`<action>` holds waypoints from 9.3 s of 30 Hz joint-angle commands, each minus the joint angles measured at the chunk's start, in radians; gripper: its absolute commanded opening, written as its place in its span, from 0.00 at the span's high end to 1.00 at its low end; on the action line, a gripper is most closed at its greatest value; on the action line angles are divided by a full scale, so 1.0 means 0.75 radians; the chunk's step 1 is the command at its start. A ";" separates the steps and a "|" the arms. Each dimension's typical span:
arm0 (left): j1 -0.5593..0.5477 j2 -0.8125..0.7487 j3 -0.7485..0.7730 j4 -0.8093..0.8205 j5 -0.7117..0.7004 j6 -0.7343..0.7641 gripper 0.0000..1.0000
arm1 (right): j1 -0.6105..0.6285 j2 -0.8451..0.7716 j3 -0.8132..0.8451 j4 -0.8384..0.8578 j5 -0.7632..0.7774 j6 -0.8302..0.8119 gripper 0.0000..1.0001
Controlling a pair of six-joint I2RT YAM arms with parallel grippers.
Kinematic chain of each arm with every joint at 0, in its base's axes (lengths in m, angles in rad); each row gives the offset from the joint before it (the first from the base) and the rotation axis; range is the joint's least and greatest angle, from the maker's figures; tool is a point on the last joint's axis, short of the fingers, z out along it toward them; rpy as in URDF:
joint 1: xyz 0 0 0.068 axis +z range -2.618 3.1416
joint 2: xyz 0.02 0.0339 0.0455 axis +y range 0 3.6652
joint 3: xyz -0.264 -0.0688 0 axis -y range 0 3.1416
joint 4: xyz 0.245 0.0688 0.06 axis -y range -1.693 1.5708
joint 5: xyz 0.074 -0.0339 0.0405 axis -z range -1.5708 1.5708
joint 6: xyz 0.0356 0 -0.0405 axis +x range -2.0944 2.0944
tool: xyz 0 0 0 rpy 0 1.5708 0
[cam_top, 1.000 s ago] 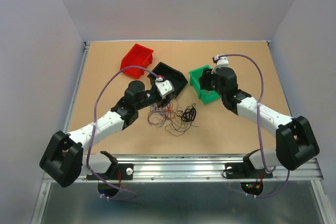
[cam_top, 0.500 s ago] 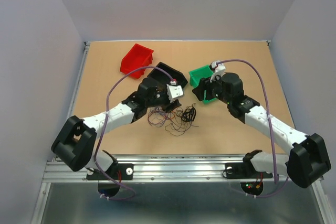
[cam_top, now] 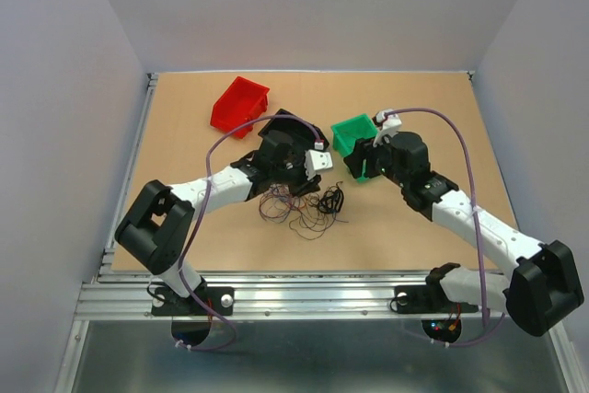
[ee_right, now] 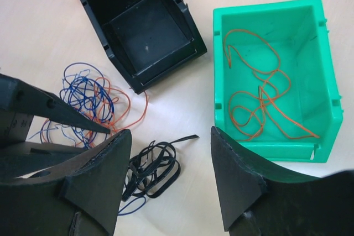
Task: Untangle the cables
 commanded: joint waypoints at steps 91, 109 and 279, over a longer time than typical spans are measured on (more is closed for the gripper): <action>-0.007 -0.623 0.769 -0.131 -0.096 -0.485 1.00 | 0.080 0.086 -0.380 1.336 -0.782 0.020 0.14; -0.007 -0.655 0.718 -0.111 0.045 -0.562 1.00 | 0.132 0.138 -0.383 1.384 -0.612 -0.088 0.17; 0.270 0.013 1.327 0.292 -0.662 -0.293 1.00 | 0.140 -0.451 -0.446 0.653 0.620 0.036 0.17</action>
